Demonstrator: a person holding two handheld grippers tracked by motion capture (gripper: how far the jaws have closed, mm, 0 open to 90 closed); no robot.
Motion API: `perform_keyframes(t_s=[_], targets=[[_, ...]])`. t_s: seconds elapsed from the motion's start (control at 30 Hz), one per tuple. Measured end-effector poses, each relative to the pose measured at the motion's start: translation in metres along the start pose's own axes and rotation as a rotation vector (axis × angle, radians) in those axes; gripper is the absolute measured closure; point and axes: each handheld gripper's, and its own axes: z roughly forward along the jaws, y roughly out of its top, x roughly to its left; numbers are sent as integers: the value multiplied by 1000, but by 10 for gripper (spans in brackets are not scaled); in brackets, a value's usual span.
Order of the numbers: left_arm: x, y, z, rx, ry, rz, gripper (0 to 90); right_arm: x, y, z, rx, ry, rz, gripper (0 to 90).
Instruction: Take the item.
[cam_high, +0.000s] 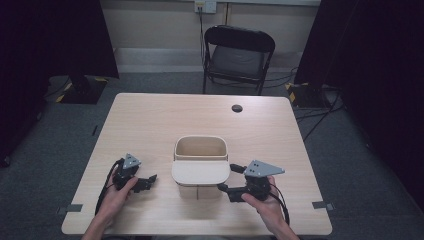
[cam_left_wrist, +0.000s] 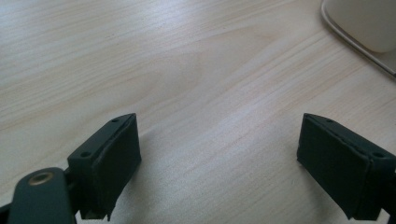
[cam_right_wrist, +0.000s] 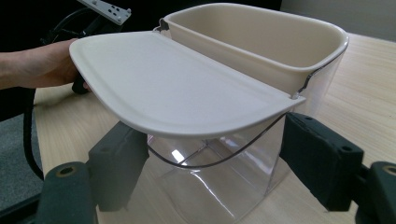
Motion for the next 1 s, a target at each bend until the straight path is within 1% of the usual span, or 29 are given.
perform_keyframes(t_s=[0.33, 1.0], targets=[[0, 0, 0, 0, 0, 0, 128, 0, 3, 0, -17, 10, 1, 236], [0, 0, 0, 0, 0, 0, 127, 1, 9, -3, -32, 4, 10, 251]])
